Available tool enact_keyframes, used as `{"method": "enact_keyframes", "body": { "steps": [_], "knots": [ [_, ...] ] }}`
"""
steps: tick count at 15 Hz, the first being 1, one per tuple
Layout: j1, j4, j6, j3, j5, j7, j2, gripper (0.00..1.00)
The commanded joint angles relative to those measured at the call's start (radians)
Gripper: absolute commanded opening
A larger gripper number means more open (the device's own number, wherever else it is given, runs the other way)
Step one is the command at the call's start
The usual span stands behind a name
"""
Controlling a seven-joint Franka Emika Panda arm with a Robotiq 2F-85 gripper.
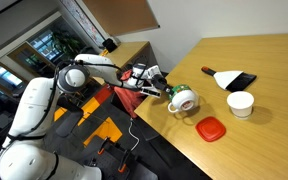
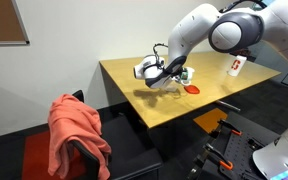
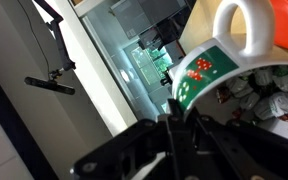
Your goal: Pour contents from the cup into the clear bowl then put the orange lid on the clear bowl
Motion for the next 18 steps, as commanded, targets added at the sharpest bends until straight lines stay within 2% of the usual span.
{"method": "enact_keyframes", "body": {
  "steps": [1,9,18],
  "knots": [
    [0.031,0.067,-0.115,-0.014,-0.026,0.004,0.037,0.03],
    [0.062,0.169,-0.258,-0.024,-0.104,-0.020,0.119,0.03],
    [0.048,0.232,-0.285,-0.026,-0.237,-0.071,0.225,0.03]
  ]
}}
